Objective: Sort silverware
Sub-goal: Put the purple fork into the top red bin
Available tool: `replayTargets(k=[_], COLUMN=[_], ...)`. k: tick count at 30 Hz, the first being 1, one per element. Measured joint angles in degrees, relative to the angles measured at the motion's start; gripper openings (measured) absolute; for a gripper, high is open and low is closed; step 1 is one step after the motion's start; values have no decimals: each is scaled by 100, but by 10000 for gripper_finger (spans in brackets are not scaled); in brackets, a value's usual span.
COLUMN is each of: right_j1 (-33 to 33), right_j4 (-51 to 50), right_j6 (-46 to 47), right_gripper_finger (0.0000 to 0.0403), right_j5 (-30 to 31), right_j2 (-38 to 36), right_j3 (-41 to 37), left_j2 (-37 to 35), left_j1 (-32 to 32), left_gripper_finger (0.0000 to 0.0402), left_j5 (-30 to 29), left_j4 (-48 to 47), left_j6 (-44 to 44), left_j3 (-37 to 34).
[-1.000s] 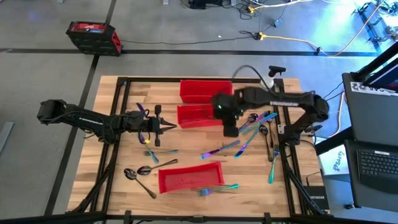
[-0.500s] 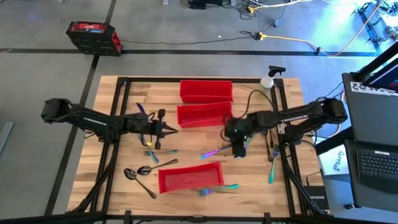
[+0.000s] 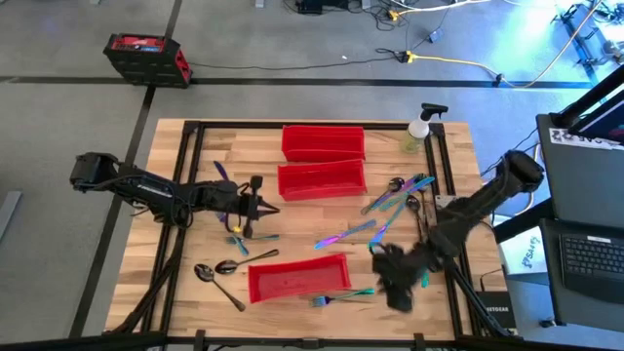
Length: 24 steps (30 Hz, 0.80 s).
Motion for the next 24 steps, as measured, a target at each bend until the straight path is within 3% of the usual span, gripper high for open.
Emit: replayTargets(k=[3,7,12,17,24], right_j1=[419,427,324,329,333], right_j4=[1102,1840,2084,1812,1713], right_j6=[-401,-515,-694,-839,-1017], right_gripper_finger=[92,92,99,142,213], right_j5=[394,408,415,529,1666], right_j2=[455,1161,1883,2286,2355], right_j3=[8,6,37,37,43], left_j2=[0,0,0,-4,-17], left_j1=[-16,36,43,46,46], left_gripper_finger=[1,1,1,1,1], left_j5=[94,94,86,84,152], left_j4=[-61,-14,-17,4,-13], left_j6=[57,152,154,90,2], left_j3=[0,0,0,0,0])
